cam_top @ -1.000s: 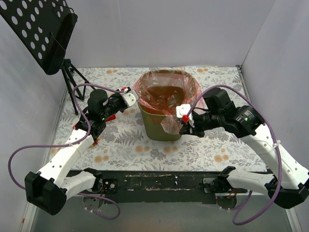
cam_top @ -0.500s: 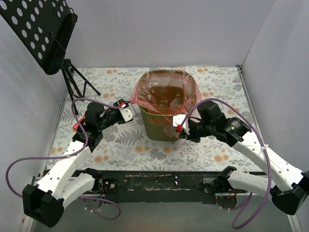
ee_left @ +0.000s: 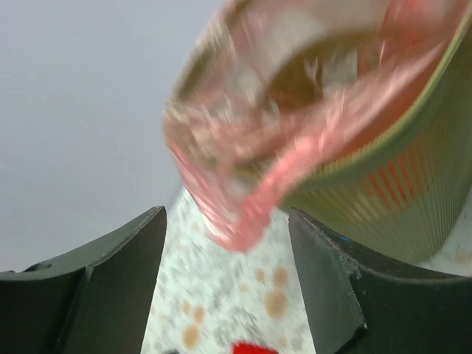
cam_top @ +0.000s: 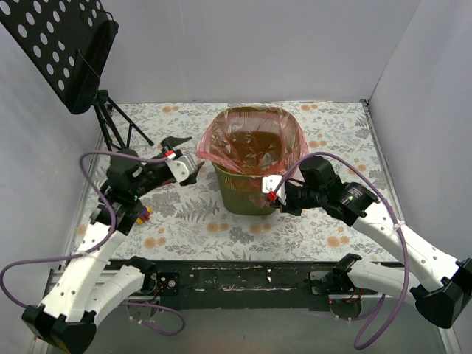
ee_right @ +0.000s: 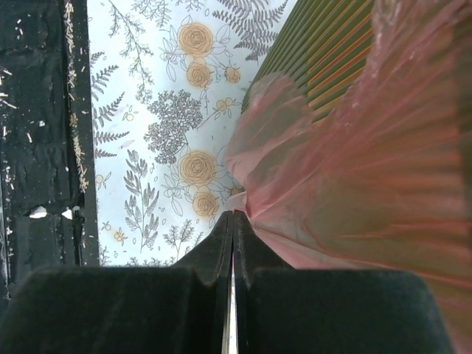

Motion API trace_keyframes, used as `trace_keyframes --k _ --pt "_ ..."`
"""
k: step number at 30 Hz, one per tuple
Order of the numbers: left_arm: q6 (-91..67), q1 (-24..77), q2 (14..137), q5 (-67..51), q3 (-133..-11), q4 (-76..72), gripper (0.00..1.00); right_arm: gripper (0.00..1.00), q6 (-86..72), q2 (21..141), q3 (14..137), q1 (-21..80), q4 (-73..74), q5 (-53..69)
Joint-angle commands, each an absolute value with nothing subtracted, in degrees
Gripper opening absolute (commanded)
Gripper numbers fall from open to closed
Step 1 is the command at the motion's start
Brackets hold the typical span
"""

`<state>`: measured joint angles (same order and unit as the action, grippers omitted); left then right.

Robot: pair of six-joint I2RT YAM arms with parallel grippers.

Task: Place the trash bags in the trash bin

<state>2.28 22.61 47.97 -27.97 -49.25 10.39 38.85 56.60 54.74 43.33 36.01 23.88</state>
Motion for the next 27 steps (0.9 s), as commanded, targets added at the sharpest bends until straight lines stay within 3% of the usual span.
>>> trace_keyframes --k 1,5,9,13,21,24,27 --pt "3.9 22.5 48.6 -39.6 -60.8 18.7 0.69 0.01 38.7 55.7 58.1 43.7 34.4 23.9" --pt "8.9 22.5 61.2 -48.6 -75.3 34.1 0.65 0.01 38.1 56.0 57.7 43.7 33.2 24.4" --pt "21.0 22.6 75.0 -53.8 -92.2 58.6 0.58 0.01 37.7 56.2 58.0 43.7 32.4 23.8" --pt "23.2 22.7 82.4 -55.5 -104.0 69.7 0.53 0.01 37.1 55.4 57.3 43.7 31.6 23.3" --pt "21.6 23.6 82.1 -55.1 -104.5 67.4 0.46 0.01 35.9 54.7 55.9 43.7 30.9 22.9" --pt "15.7 23.6 76.6 -53.3 -100.8 59.6 0.52 0.01 36.0 55.2 56.5 43.7 31.1 22.5" --pt "18.7 23.7 74.8 -54.5 -98.9 64.1 0.52 0.01 36.1 55.4 56.3 43.7 31.2 22.2"
